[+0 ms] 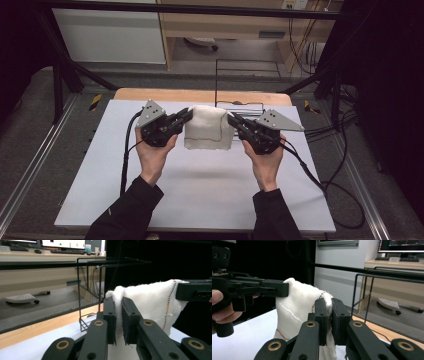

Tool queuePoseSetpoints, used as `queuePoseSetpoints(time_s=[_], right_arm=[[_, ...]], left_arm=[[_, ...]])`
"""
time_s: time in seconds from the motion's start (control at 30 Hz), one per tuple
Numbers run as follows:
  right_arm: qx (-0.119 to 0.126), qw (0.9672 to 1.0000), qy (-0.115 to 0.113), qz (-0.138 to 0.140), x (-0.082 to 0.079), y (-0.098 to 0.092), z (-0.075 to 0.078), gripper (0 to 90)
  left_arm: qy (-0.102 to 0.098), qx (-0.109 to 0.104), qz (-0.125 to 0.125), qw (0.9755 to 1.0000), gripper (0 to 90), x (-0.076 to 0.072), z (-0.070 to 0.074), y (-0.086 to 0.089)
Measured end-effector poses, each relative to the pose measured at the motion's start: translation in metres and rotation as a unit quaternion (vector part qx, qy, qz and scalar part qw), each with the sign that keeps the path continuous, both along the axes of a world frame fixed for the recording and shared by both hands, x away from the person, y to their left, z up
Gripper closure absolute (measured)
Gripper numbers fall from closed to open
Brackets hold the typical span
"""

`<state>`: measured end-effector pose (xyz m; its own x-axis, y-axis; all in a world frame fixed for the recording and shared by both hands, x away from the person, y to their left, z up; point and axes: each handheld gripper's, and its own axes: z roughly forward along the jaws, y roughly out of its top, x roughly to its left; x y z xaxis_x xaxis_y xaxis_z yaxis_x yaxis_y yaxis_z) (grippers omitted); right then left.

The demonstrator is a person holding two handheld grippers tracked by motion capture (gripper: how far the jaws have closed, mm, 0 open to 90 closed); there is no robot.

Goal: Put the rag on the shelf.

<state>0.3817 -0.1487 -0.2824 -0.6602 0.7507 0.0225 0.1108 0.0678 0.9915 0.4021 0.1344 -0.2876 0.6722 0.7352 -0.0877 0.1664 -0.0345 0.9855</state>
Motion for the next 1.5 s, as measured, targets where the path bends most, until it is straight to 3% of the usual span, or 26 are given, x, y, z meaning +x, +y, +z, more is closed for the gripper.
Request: queuePoseSetpoints(time_s=[1.0,1.5], right_arm=[[0.023,0.9984,-0.033,-0.040,0.007,-0.030,0.031,84.0],[0.028,0.9965,-0.054,-0.058,0.013,-0.041,0.050,84.0]], left_arm=[[-0.030,-0.010,-0.011,0.9994,82.3,0.019,0.037,-0.035],[-0.041,-0.026,-0.016,0.9987,82.3,0.029,0.050,-0.049]])
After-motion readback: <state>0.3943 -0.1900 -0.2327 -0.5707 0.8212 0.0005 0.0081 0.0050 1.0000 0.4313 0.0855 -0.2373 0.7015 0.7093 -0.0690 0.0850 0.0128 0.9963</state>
